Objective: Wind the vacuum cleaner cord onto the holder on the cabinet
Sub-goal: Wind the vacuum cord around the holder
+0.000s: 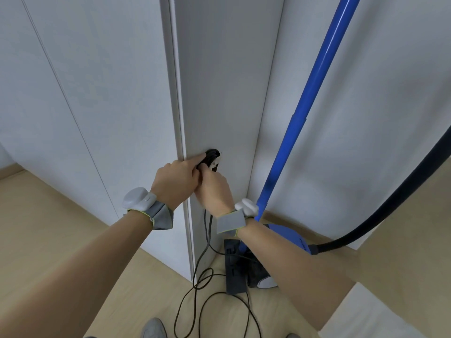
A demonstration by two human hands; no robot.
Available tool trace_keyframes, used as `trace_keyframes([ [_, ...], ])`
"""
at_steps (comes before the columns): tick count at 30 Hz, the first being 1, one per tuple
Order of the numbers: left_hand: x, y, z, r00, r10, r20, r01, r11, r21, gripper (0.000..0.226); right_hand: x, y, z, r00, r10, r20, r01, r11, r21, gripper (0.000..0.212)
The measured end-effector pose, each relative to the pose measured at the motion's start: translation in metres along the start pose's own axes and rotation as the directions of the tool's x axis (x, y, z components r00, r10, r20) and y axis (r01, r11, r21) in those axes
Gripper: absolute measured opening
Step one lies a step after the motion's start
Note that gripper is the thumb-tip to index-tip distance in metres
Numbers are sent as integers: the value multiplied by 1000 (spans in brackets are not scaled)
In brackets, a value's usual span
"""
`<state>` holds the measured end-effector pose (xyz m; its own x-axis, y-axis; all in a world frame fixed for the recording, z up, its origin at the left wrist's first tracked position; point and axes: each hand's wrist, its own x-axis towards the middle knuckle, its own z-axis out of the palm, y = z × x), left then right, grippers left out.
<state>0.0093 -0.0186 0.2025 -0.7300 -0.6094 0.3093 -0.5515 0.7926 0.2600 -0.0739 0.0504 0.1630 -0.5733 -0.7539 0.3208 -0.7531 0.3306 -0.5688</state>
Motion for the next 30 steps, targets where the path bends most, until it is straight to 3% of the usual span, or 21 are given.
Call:
trace_keyframes([
  [4, 0, -1, 6, 999, -27, 25, 28, 999, -28, 54, -12, 11, 14, 998, -42, -54, 41, 999, -9, 19],
  [7, -2, -1, 6, 999, -40, 36, 42, 998, -38, 56, -21, 22, 25, 999, -16, -38, 20, 995, 99, 21],
  [13, -3, -2, 7, 999, -44, 24, 45, 998, -53, 59, -36, 80, 56, 969, 164, 187, -213, 934, 286, 25],
  [19, -4, -3, 12, 999, -29, 34, 29, 1000, -12, 63, -10, 126, 52, 851, 406, 333, -502, 816, 286, 29],
  [25, -2, -3, 11, 998, -50, 49, 53, 997, -57, 62, 44, 135, 21, 816, 500, 290, -570, 780, 258, 41],
  [30, -2, -2, 7, 996, -49, 75, 55, 994, -89, 62, 88, 121, -8, 731, 583, 356, -675, 535, 509, 34],
])
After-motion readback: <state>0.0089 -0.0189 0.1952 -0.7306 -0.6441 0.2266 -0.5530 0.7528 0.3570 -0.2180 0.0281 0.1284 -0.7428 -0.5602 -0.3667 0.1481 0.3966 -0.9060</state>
